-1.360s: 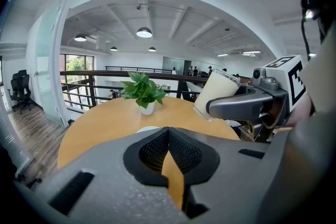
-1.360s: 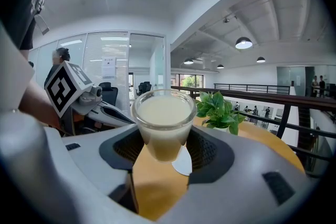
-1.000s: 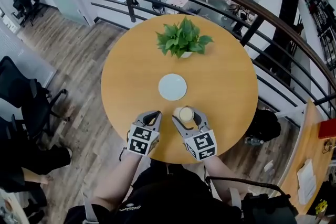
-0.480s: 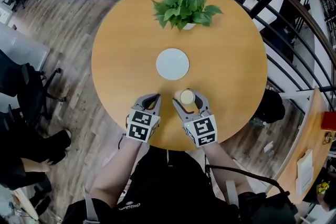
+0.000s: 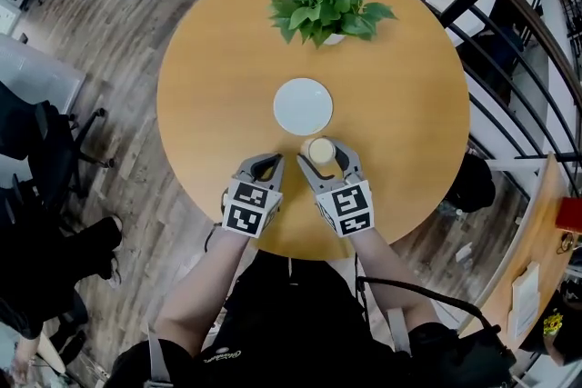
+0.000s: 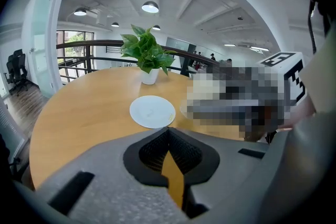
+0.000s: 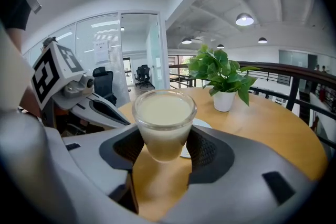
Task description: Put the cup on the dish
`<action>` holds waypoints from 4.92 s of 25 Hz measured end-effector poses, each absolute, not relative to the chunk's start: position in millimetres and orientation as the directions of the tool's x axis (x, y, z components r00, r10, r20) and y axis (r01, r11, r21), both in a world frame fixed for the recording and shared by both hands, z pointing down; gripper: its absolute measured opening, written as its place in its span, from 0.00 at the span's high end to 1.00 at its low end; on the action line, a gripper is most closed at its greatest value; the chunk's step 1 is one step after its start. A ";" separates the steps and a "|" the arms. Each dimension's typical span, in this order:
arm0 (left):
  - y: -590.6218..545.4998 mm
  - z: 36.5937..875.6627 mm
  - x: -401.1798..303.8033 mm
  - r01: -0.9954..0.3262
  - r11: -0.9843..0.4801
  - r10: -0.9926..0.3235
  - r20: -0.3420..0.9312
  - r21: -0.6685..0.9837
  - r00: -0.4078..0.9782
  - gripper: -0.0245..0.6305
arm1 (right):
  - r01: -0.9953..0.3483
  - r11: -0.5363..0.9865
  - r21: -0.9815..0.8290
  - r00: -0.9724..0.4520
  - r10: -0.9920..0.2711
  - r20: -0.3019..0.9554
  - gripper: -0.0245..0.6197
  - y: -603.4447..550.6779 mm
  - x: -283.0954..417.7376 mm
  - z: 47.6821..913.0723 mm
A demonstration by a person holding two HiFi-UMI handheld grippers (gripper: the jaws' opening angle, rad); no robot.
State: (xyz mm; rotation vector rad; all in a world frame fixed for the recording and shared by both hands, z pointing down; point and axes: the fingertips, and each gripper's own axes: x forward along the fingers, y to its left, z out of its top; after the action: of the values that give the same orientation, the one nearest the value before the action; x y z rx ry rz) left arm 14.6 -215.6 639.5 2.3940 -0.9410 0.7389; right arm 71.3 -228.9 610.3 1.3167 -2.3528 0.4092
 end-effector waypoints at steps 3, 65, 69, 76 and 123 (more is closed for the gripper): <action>-220.9 641.6 12.5 -0.723 -0.657 -0.475 0.627 0.213 0.617 0.96 | -0.862 0.505 -0.043 -0.459 -0.742 0.489 0.57 -250.7 70.0 616.6; -234.1 660.6 11.6 -0.714 -0.660 -0.458 0.630 0.231 0.627 0.96 | -0.895 0.445 0.030 -0.329 -0.703 0.630 0.57 -351.3 75.9 707.4; -234.9 659.6 10.2 -0.714 -0.662 -0.458 0.632 0.227 0.625 0.96 | -0.894 0.447 0.032 -0.328 -0.703 0.631 0.57 -350.5 75.4 707.2; -235.2 660.7 9.9 -0.716 -0.660 -0.458 0.634 0.225 0.622 0.96 | -0.894 0.447 0.040 -0.324 -0.706 0.630 0.57 -350.7 76.0 708.3; -235.6 598.1 34.7 -0.705 -0.692 -0.523 0.565 0.155 0.638 0.96 | -0.922 0.378 -0.084 -0.358 -0.749 0.557 0.63 -279.8 97.8 632.4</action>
State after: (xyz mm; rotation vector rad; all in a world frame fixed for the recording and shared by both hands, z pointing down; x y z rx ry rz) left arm 34.7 -235.6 598.1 2.4982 -0.9769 0.6962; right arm 97.8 -279.8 632.4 1.4436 -2.2135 0.5423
